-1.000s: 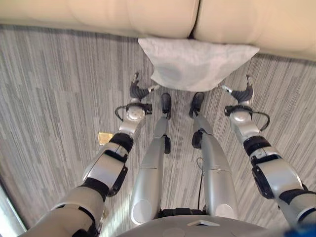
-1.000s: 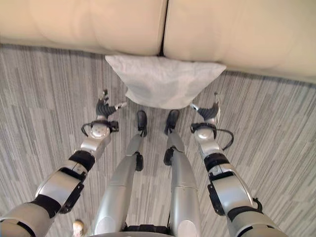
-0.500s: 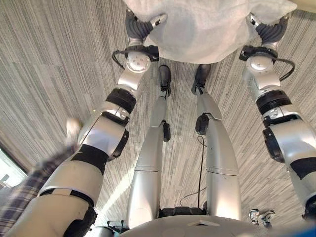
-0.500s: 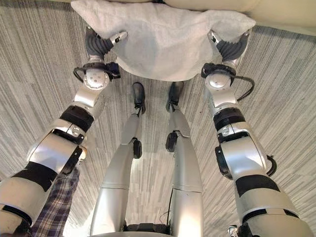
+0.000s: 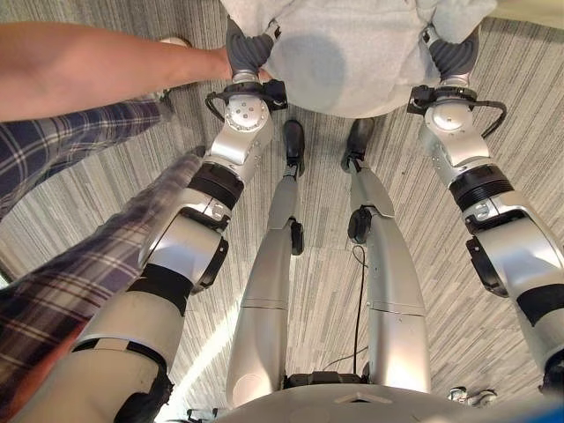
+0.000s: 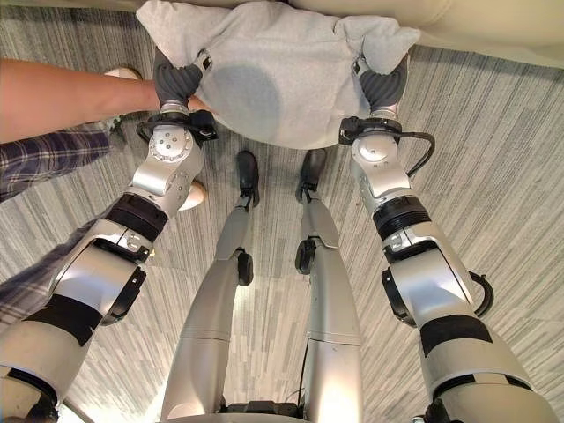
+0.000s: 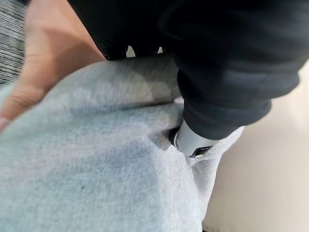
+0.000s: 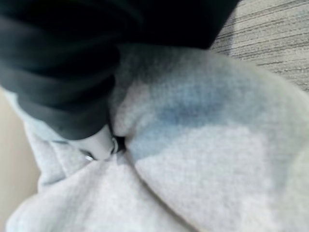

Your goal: Pick up all the scattered cushions and arrange them neatly on the sofa.

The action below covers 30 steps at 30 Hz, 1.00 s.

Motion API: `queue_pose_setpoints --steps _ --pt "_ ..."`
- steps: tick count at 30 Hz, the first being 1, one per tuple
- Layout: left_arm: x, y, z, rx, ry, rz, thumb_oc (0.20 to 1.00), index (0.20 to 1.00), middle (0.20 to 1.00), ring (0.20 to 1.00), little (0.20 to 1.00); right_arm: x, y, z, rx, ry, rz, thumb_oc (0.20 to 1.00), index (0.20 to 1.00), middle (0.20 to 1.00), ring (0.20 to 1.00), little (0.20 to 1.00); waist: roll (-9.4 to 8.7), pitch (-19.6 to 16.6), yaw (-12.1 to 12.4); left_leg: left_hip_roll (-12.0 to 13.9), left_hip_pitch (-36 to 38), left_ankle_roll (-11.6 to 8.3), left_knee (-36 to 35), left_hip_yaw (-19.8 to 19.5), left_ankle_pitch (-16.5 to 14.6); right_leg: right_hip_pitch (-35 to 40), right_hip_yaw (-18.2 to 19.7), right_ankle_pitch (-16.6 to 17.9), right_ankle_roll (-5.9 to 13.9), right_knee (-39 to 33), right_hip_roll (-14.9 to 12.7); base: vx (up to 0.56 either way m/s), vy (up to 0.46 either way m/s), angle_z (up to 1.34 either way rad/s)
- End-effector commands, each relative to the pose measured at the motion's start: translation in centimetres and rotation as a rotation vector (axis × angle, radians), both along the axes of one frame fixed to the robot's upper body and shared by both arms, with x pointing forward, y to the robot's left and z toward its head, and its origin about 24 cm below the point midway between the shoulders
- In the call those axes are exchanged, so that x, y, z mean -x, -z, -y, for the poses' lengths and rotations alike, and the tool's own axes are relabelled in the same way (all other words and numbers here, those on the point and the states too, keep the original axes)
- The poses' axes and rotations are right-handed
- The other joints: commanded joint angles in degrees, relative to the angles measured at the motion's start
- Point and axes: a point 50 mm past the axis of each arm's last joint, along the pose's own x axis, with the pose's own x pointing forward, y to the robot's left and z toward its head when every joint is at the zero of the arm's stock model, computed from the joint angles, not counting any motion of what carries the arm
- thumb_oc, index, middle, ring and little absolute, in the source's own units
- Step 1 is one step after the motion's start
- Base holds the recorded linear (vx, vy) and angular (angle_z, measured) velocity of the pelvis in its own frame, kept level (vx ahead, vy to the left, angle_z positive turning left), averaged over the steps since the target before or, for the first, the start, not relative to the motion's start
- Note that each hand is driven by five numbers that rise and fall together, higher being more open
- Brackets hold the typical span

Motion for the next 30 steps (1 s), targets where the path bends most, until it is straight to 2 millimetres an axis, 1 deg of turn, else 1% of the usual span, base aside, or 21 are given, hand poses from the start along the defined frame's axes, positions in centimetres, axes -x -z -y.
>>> queue_pose_setpoints --steps 1,2,3,4,8,10,11,14,15,16,18,19,21,22,23,24,25,28,29,30 --pt "0.9 2.7 2.0 -0.008 0.067 0.026 0.200 0.200 0.200 0.200 0.200 1.0 1.7 -4.8 0.027 -0.162 0.077 0.294 0.294 0.294 0.294 0.294 -1.39 -11.4 0.1 1.9 -0.5 -6.01 3.4 -5.3 -7.8 4.3 1.8 0.4 13.60 -7.3 -3.3 0.00 0.000 0.00" --pt "1.0 2.8 1.9 -0.006 0.064 0.030 0.536 0.536 0.536 0.536 0.536 1.0 1.8 -4.7 0.028 -0.159 0.080 0.435 0.435 0.435 0.435 0.435 -1.39 -11.4 0.1 1.9 -0.1 -6.10 3.2 -5.4 -7.7 4.8 1.7 0.5 13.61 -7.5 -3.2 0.00 0.000 0.00" --pt "1.2 2.8 1.9 -0.002 0.065 0.036 1.000 1.000 1.000 1.000 1.000 1.1 1.7 -4.6 0.030 -0.154 0.090 0.642 0.642 0.642 0.642 0.642 -1.37 -11.5 0.1 1.9 0.4 -6.24 2.9 -5.3 -7.6 5.3 1.6 0.6 13.66 -7.8 -3.2 -0.01 -0.032 0.01" --pt "1.4 3.0 1.9 0.005 0.066 0.041 1.000 1.000 1.000 1.000 1.000 1.3 2.0 -4.3 0.033 -0.146 0.091 1.000 1.000 1.000 1.000 1.000 -1.30 -11.6 0.2 1.9 1.1 -6.44 2.4 -5.4 -7.4 6.0 1.4 0.6 13.71 -8.1 -3.1 0.00 0.000 0.00" --pt "1.8 3.9 1.8 0.037 0.075 0.032 1.000 1.000 1.000 1.000 1.000 1.5 2.8 -4.0 0.053 -0.136 0.077 1.000 1.000 1.000 1.000 1.000 -1.28 -11.8 0.2 1.8 3.3 -6.65 1.6 -5.4 -7.1 8.1 1.1 0.6 13.69 -8.5 -2.9 0.00 0.000 0.00" --pt "2.0 4.4 1.6 0.044 0.080 0.027 1.000 1.000 1.000 1.000 1.000 1.7 3.5 -3.6 0.066 -0.127 0.057 1.000 1.000 1.000 1.000 1.000 -1.21 -12.2 0.3 1.6 5.1 -6.68 1.0 -5.5 -7.0 9.9 0.9 0.6 13.77 -8.7 -3.0 0.00 0.000 0.00" --pt "2.2 4.6 1.4 0.048 0.082 0.027 1.000 1.000 1.000 1.000 1.000 1.8 4.2 -3.4 0.062 -0.123 0.042 1.000 1.000 1.000 1.000 1.000 -1.18 -12.5 0.4 1.6 6.4 -6.80 0.9 -5.4 -7.1 11.3 0.7 0.6 13.83 -8.9 -3.1 0.00 0.000 0.00" --pt "2.4 5.0 1.3 0.051 0.085 0.023 1.000 1.000 1.000 1.000 1.000 2.0 5.0 -3.2 0.064 -0.123 0.024 1.000 1.000 1.000 1.000 1.000 -1.14 -12.3 0.6 1.4 8.4 -6.87 0.6 -5.5 -7.1 13.3 0.5 0.6 13.76 -9.2 -3.1 -0.04 -0.003 0.02" --pt "2.6 5.7 1.2 0.058 0.089 0.010 1.000 1.000 1.000 1.000 1.000 2.1 5.8 -2.9 0.061 -0.123 0.003 1.000 1.000 1.000 1.000 1.000 -1.26 -11.8 0.5 1.0 9.6 -6.59 0.6 -4.9 -5.5 14.7 -0.2 2.3 13.23 -9.8 -3.7 -0.03 -0.017 0.05" --pt "2.7 6.0 1.2 0.057 0.091 0.004 1.000 1.000 1.000 1.000 1.000 2.2 6.1 -2.9 0.061 -0.126 -0.006 1.000 1.000 1.000 1.000 1.000 -1.15 -12.2 0.7 1.2 11.4 -6.97 0.1 -5.4 -7.1 16.2 0.1 0.7 13.78 -9.8 -3.3 -0.03 -0.010 0.08" --pt "2.9 6.7 1.0 0.059 0.094 -0.015 1.000 1.000 1.000 1.000 1.000 2.4 7.0 -2.5 0.061 -0.124 -0.030 1.000 1.000 1.000 1.000 1.000 -1.23 -12.3 0.7 1.0 13.5 -7.03 -0.3 -5.3 -7.0 18.5 -0.1 0.8 13.81 -10.4 -3.5 -0.03 -0.007 0.10" --pt "3.1 7.7 1.1 0.052 0.103 -0.039 1.000 1.000 1.000 1.000 1.000 2.6 7.9 -2.2 0.062 -0.122 -0.057 1.000 1.000 1.000 1.000 1.000 -1.32 -11.9 0.7 0.6 15.2 -6.72 -0.7 -4.8 -5.6 20.7 -1.1 2.3 13.25 -11.4 -3.8 -0.10 0.001 0.06" --pt "3.4 9.0 1.0 0.044 0.107 -0.074 1.000 1.000 1.000 1.000 1.000 2.9 9.2 -1.9 0.057 -0.122 -0.094 1.000 1.000 1.000 1.000 1.000 -1.36 -12.0 0.7 0.5 18.1 -6.74 -1.7 -4.9 -5.4 23.7 -1.5 2.3 13.33 -12.3 -3.6 -0.05 0.001 0.04" --pt "4.0 10.7 0.9 0.046 0.115 -0.120 1.000 1.000 1.000 1.000 1.000 3.5 11.0 -1.5 0.053 -0.122 -0.146 1.000 1.000 1.000 1.000 1.000 -1.38 -12.3 0.9 0.5 21.1 -6.71 -2.3 -4.9 -5.5 26.6 -1.9 2.2 13.30 -12.7 -3.6 0.01 -0.010 0.08" --pt "4.3 11.5 0.8 0.046 0.121 -0.145 1.000 1.000 1.000 1.000 1.000 3.8 12.0 -1.3 0.051 -0.121 -0.174 1.000 1.000 1.000 1.000 1.000 -1.41 -12.4 0.9 0.4 22.8 -6.70 -2.7 -4.8 -5.5 28.4 -2.2 2.1 13.26 -13.1 -3.5 0.01 -0.011 0.06" --pt "4.3 11.6 0.8 0.046 0.122 -0.146 1.000 1.000 1.000 1.000 1.000 3.8 12.0 -1.3 0.051 -0.121 -0.175 1.000 1.000 1.000 1.000 1.000 -1.40 -12.3 0.9 0.4 23.1 -6.71 -2.8 -4.9 -5.5 28.7 -2.2 2.1 13.27 -13.2 -3.5 0.03 -0.018 0.01" --pt "5.0 13.6 0.4 0.054 0.123 -0.207 1.000 1.000 1.000 1.000 1.000 4.6 14.2 -0.7 0.050 -0.117 -0.243 1.000 1.000 1.000 1.000 1.000 -1.64 -12.8 1.1 0.3 26.2 -6.60 -3.5 -4.8 -5.7 32.0 -2.6 1.9 13.26 -13.8 -3.4 0.04 -0.019 -0.07" --pt "6.4 17.7 -0.3 0.065 0.118 -0.341 1.000 1.000 1.000 1.000 1.000 6.3 18.2 0.1 0.049 -0.112 -0.375 1.000 1.000 1.000 1.000 1.000 -1.88 -13.1 1.4 0.4 31.4 -6.38 -4.8 -4.6 -6.0 37.6 -3.3 1.8 13.30 -15.2 -3.2 0.07 -0.009 -0.07" --pt "7.9 21.0 -1.0 0.071 0.106 -0.455 1.000 1.000 1.000 1.000 1.000 7.8 21.1 0.8 0.041 -0.096 -0.479 1.000 1.000 1.000 1.000 1.000 -1.99 -13.7 1.5 0.3 34.9 -6.29 -5.8 -4.5 -6.1 41.5 -3.7 1.6 13.38 -16.2 -2.9 0.11 -0.013 -0.03" --pt "8.7 22.4 -1.5 0.072 0.100 -0.508 1.000 1.000 1.000 1.000 1.000 8.6 22.4 1.2 0.041 -0.086 -0.533 1.000 1.000 1.000 1.000 1.000 -2.10 -14.1 1.5 0.4 36.4 -6.22 -6.3 -4.5 -6.2 43.3 -3.7 1.5 13.34 -16.8 -2.8 0.08 -0.011 -0.06"
